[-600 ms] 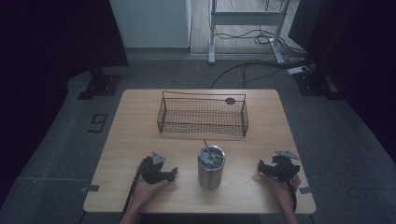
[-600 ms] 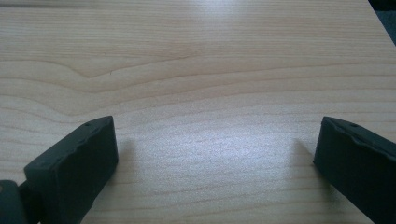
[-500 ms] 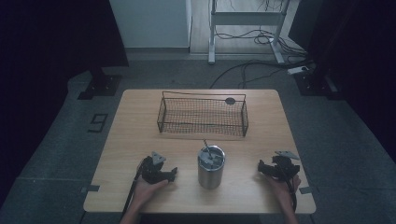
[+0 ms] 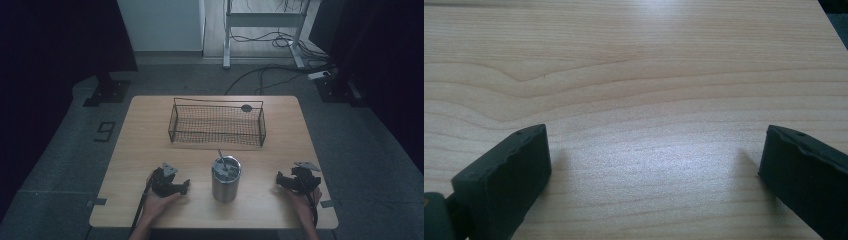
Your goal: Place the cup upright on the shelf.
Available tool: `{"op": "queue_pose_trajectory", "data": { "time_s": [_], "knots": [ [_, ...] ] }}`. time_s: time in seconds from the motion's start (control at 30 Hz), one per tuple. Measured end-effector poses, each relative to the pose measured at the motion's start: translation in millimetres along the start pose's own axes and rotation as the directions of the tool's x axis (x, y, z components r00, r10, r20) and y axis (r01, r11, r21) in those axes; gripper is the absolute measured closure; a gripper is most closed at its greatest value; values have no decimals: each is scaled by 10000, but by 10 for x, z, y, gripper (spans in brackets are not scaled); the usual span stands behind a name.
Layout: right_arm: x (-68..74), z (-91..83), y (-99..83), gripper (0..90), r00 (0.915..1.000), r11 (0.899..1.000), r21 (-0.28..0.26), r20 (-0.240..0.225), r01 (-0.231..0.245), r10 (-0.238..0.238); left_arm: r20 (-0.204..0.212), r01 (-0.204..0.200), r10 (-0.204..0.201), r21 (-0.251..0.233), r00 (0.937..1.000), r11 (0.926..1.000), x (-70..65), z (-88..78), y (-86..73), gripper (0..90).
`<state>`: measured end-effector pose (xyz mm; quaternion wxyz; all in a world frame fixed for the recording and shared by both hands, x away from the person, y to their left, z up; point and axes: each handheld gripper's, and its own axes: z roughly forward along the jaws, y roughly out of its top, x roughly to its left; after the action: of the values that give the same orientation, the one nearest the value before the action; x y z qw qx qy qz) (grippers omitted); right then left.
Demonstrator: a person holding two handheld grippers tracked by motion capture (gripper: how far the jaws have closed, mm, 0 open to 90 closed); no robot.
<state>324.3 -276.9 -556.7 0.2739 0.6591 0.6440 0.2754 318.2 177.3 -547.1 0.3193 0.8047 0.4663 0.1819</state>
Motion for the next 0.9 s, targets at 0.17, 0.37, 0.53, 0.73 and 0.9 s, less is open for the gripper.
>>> {"op": "queue_pose_trajectory", "data": {
  "time_s": [0.17,0.37,0.53,0.73,0.9],
  "knots": [
    [-2,1,1,0,10000,10000,-3,-15,16,-16,-127,298,-297,99,9995,9995,-10,-10,23,144],
    [-2,0,0,1,10000,10000,-2,-16,16,-16,102,349,-347,-282,9993,9990,-27,-99,48,144],
    [1,-1,-1,0,10000,10000,3,29,-29,29,359,349,-331,-494,9988,9982,-39,-171,70,144],
    [4,-5,-3,2,10000,10000,7,55,-32,32,771,693,-632,-800,9950,9944,-78,-284,103,144],
    [5,-5,-3,4,10000,10000,1,43,-20,20,1044,668,-532,-1309,9931,9891,-175,-432,167,145]
  ]
}}
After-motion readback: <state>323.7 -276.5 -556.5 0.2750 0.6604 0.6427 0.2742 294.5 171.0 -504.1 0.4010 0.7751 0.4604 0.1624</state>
